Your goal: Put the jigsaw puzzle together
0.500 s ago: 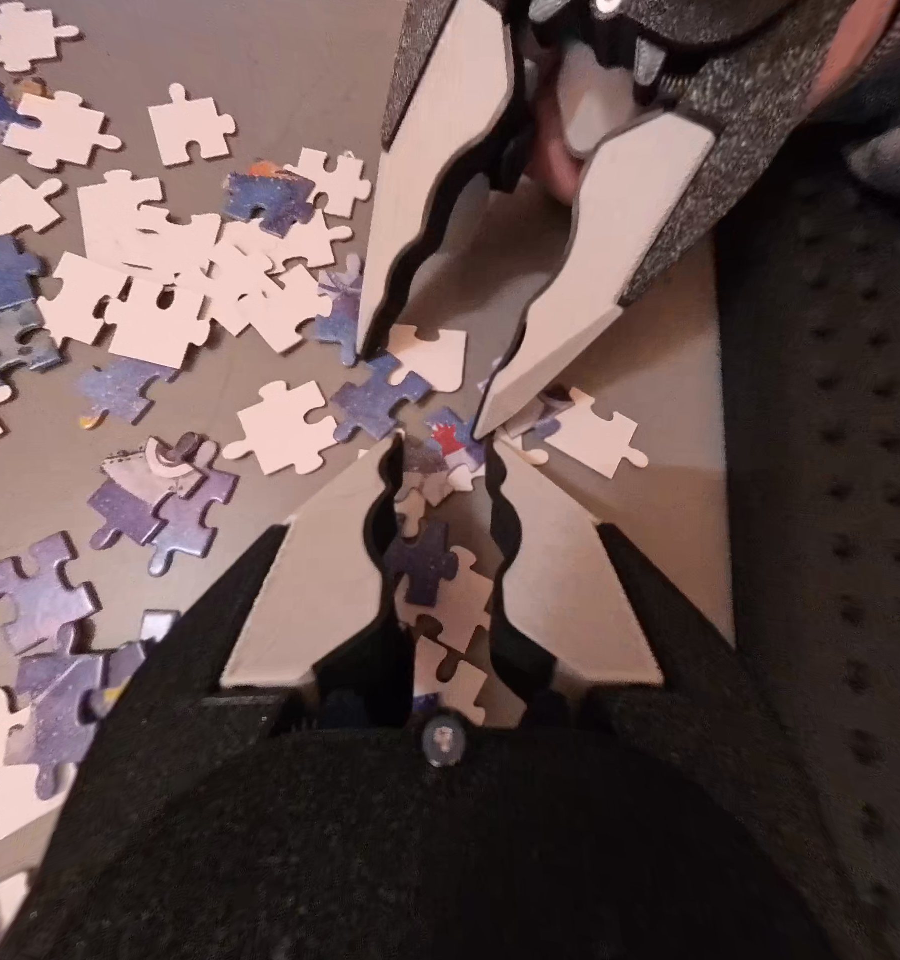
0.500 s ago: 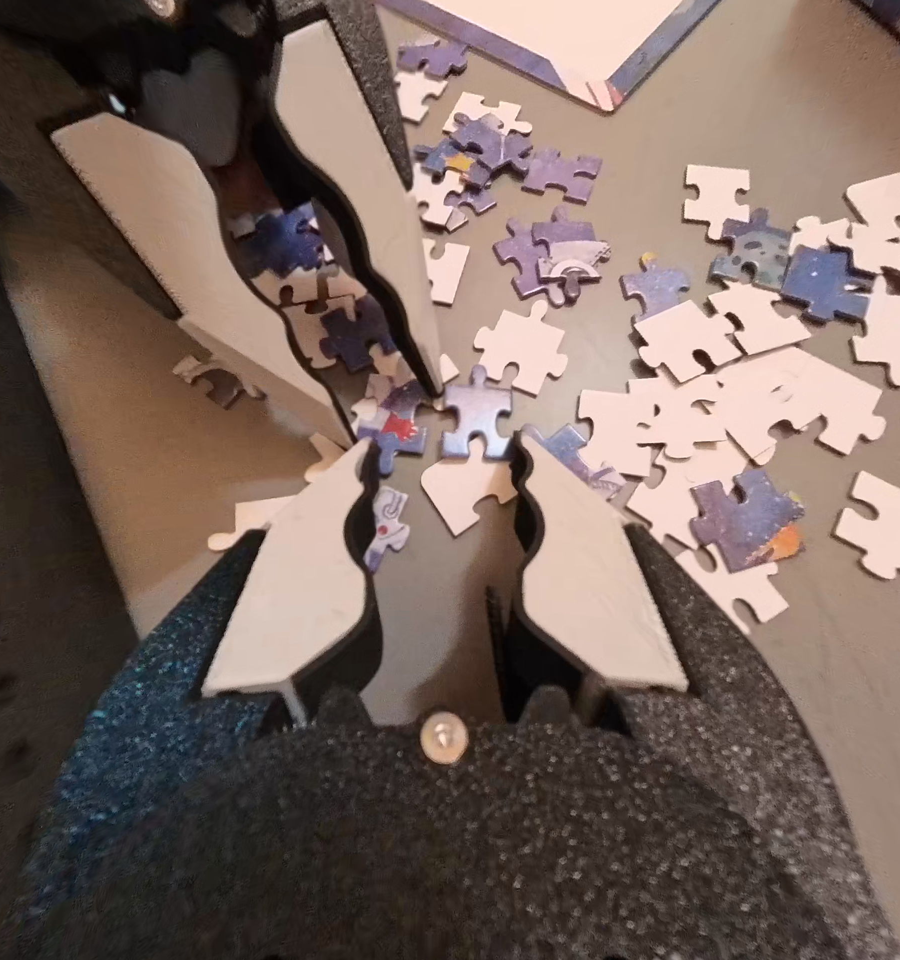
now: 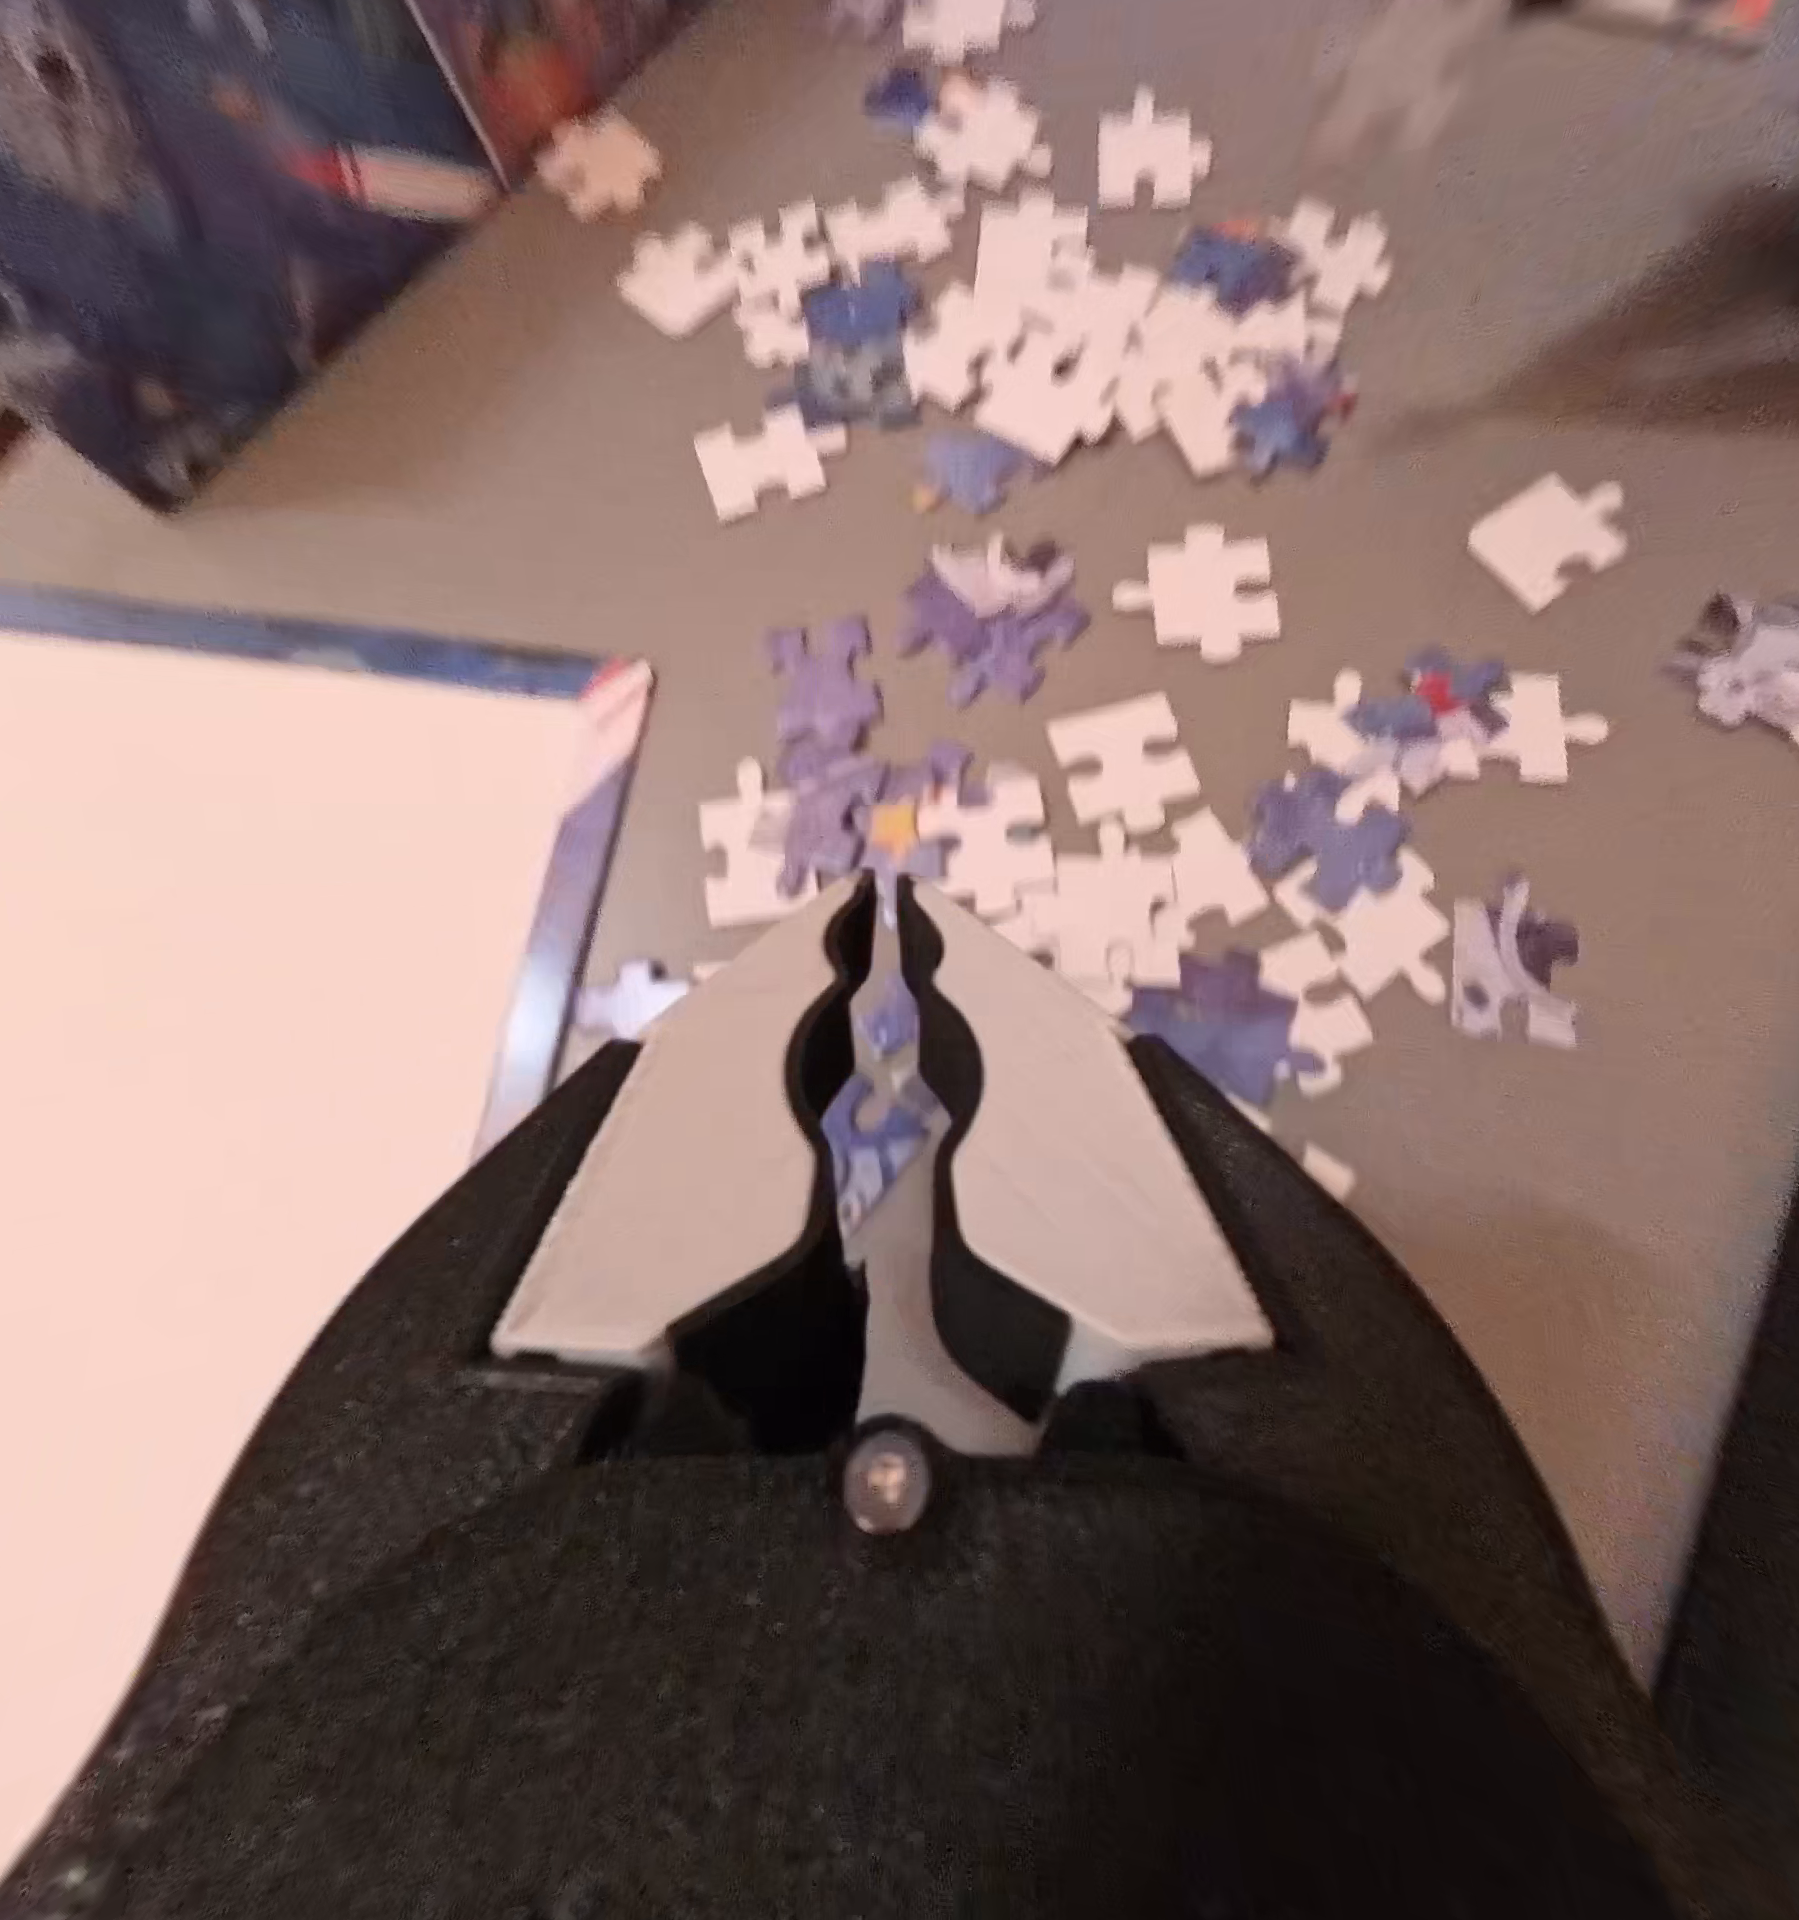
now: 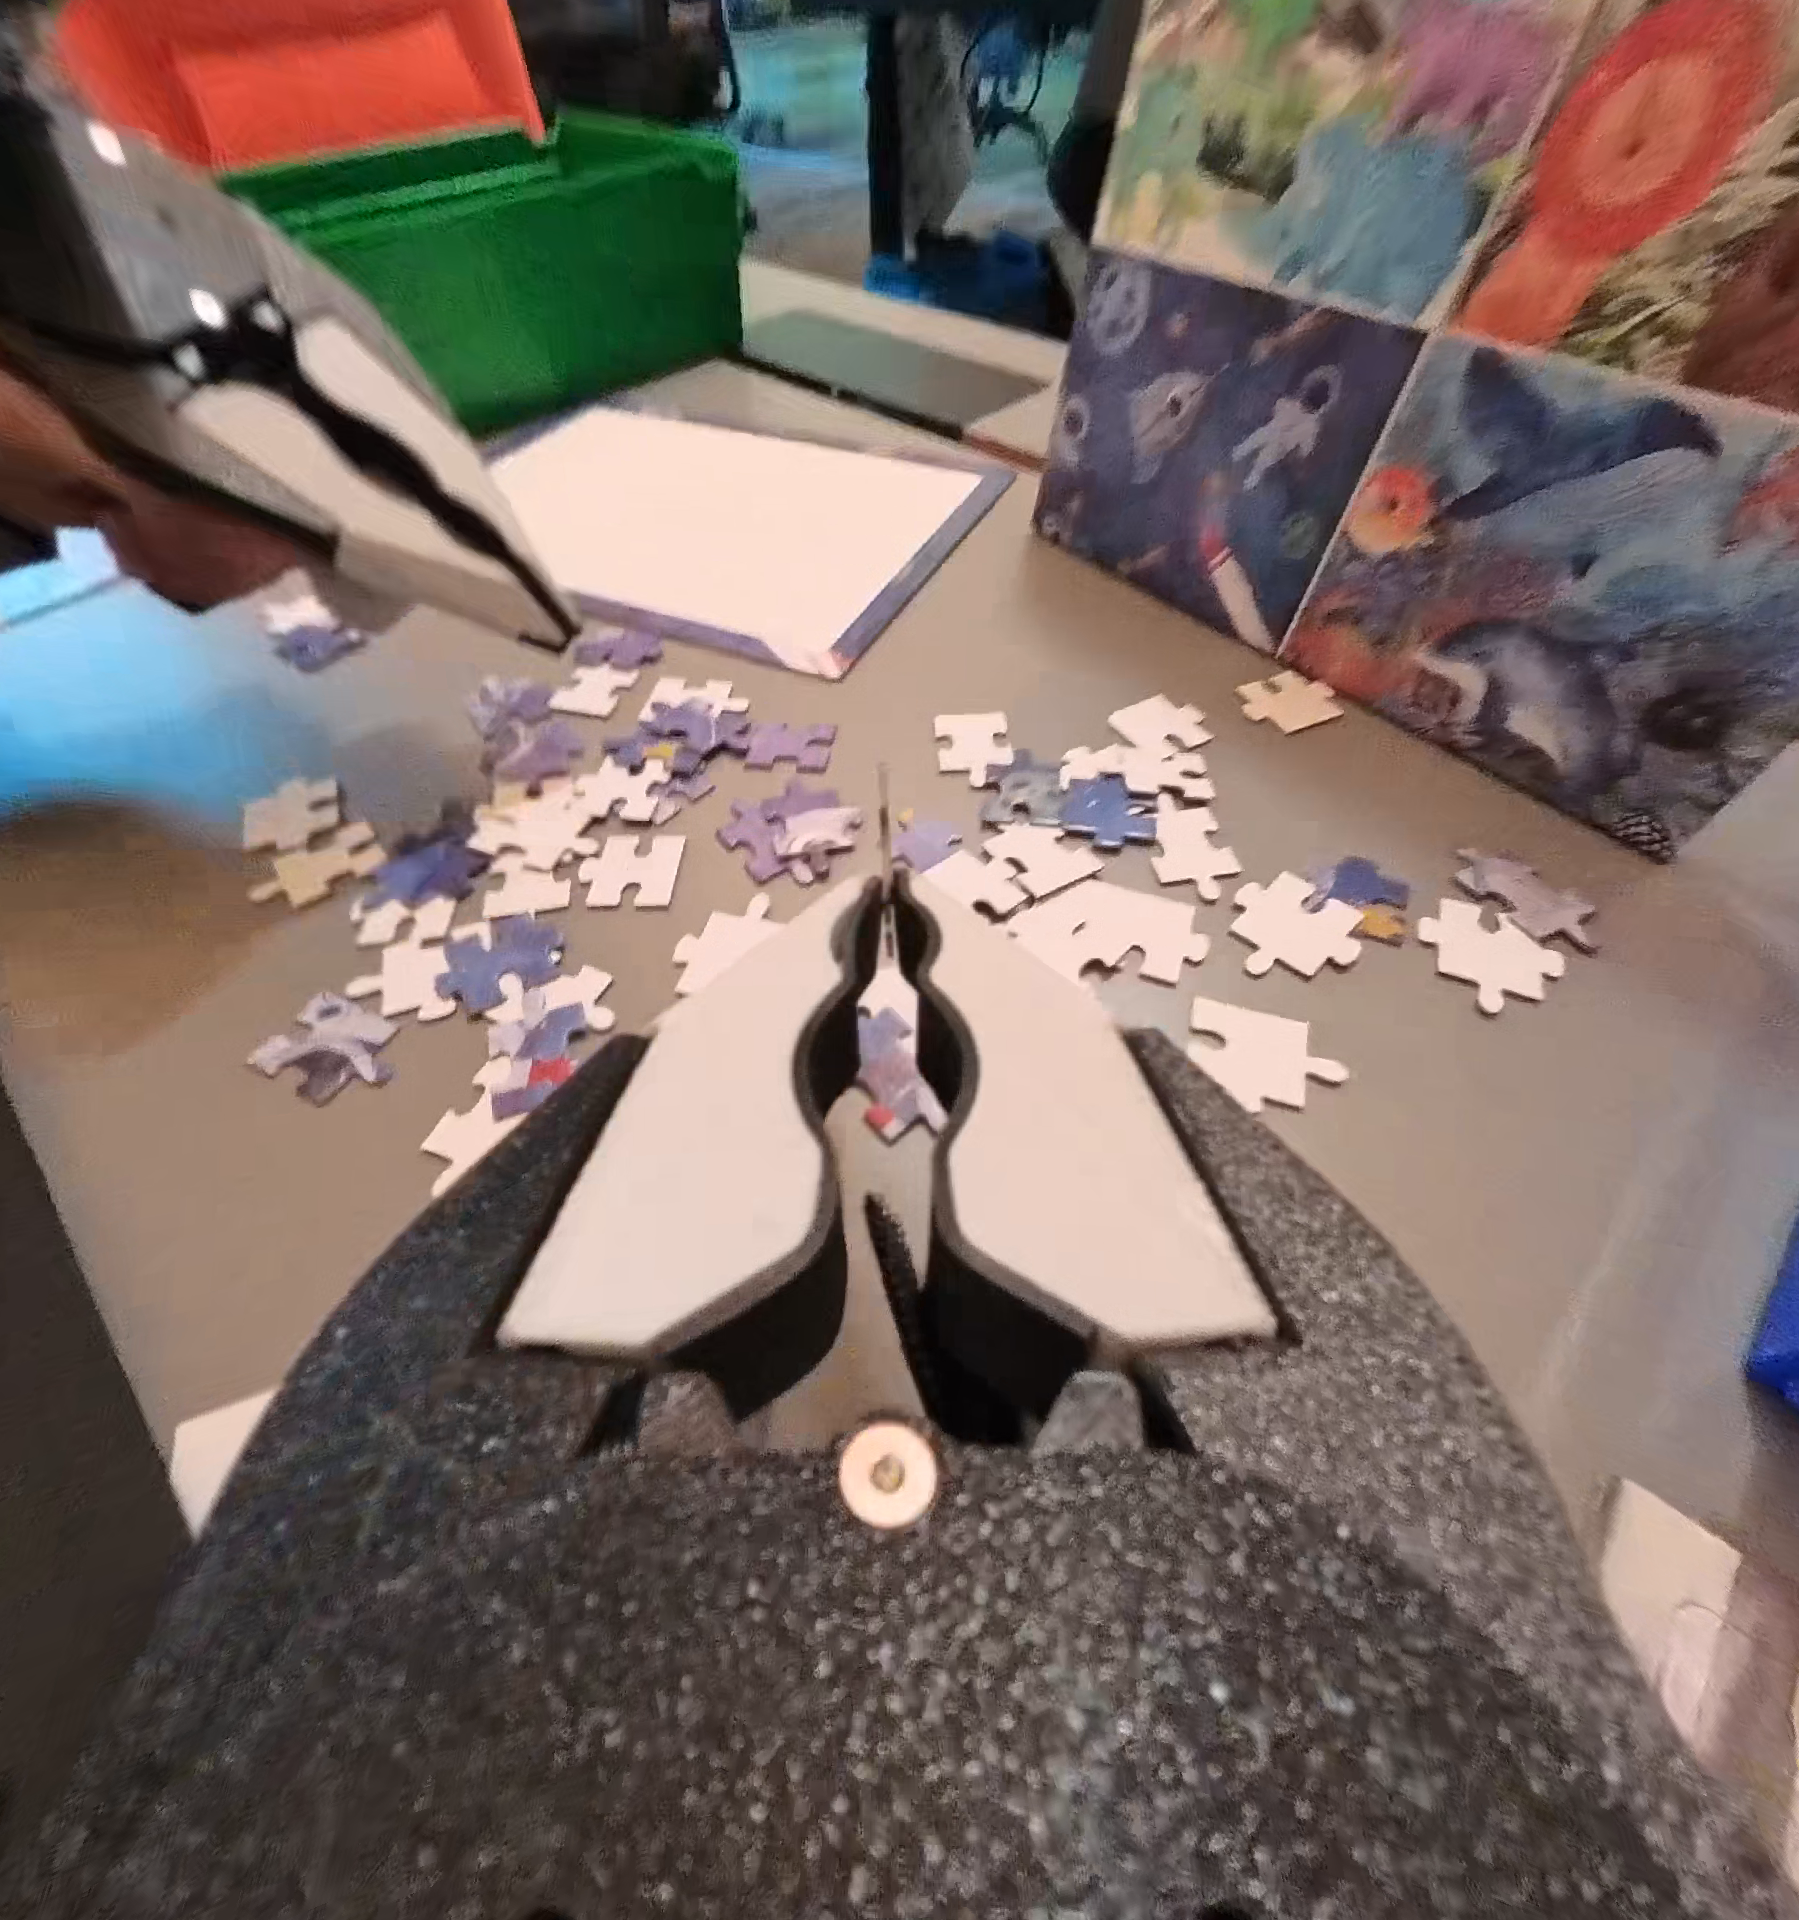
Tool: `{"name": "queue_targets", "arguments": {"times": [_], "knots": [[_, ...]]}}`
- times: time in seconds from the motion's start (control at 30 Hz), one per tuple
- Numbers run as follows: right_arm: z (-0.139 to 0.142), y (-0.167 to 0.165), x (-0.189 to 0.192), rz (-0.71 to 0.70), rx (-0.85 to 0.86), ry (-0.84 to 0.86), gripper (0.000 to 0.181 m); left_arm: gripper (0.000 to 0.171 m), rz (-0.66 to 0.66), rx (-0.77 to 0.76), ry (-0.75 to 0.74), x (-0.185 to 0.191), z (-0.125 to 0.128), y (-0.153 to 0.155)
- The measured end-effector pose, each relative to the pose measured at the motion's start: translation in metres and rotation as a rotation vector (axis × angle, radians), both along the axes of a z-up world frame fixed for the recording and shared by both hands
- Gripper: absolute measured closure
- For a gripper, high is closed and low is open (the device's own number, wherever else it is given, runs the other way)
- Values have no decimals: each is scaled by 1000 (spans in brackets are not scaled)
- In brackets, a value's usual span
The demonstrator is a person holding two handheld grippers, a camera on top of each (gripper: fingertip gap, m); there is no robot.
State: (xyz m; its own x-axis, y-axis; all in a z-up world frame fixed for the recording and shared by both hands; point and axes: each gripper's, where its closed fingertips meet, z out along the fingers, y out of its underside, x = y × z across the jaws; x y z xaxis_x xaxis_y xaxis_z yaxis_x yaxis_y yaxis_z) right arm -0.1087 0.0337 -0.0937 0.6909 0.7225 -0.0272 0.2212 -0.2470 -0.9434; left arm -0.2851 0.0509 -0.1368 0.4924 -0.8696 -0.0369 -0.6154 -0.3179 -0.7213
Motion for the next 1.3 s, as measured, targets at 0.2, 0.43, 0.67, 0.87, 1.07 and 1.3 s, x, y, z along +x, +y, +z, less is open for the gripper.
{"name": "queue_targets", "arguments": {"times": [0.2, 0.43, 0.67, 0.87, 1.07, 1.3], "knots": [[-31, -36, -40, 269, -212, -6, 148, 156, -106, -199, 81, -37, -31, -38], [-65, -59, -64, 373, -251, -205, 138, 134, -158, -126, 68, 16, -38, -38], [-64, -129, -94, 736, -353, -175, 170, 140, -164, -46, -16, 36, -11, -34], [-80, -42, -61, 277, -227, -363, 181, 158, 68, -83, -100, -46, 7, 8], [-37, -28, -51, 208, -78, -193, 181, 160, 162, -122, 116, -73, -38, 20], [-65, -55, -75, 362, -128, -320, 178, 165, -101, -127, 59, -3, -40, -17]]}}
